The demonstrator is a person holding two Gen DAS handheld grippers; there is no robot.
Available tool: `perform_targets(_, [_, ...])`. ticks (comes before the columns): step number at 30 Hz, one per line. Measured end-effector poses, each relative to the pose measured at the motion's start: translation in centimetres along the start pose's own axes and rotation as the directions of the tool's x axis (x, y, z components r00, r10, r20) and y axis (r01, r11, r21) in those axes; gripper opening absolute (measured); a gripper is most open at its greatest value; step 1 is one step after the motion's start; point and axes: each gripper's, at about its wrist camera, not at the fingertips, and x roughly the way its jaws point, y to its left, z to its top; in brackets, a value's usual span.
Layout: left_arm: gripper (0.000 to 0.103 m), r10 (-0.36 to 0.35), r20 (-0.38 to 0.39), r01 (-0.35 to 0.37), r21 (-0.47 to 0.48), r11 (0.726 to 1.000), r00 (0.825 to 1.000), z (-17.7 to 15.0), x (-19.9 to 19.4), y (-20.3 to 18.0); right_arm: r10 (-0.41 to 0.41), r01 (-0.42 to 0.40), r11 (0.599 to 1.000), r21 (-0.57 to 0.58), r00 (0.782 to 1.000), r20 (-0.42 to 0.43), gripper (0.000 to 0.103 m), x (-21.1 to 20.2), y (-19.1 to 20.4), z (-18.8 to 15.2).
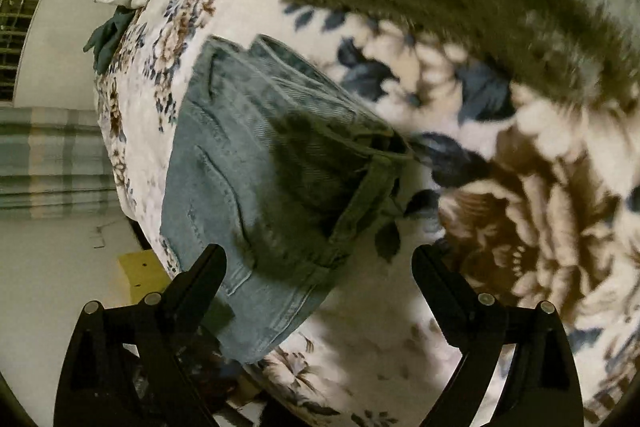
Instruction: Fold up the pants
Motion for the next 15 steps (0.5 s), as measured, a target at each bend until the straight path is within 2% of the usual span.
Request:
perform_targets(4, [0.084,-0.036,-0.03,0.032,-0.144,0.989,0.999,0.1,2.5,1.5,0.071,-0.07,0.995,0.064,0.997,-0.016,0.096,1.8,-2.3,0.6])
perform_targets(9, [0.084,-0.088,0.005,0.087,-0.212,0.973,0.996,0.9,3.4,1.6,0.147,-0.144,0.985,0.098,0.989,-0.019,0.096,3.5,-3.5,1.0])
perform_targets(15, [0.082,-0.135,0.047,0.143,-0.324,0.935,0.99,3.9,3.8,1.3,0.242,-0.244,0.962,0.125,0.97,0.027,0.093,4.6,-4.0,1.9])
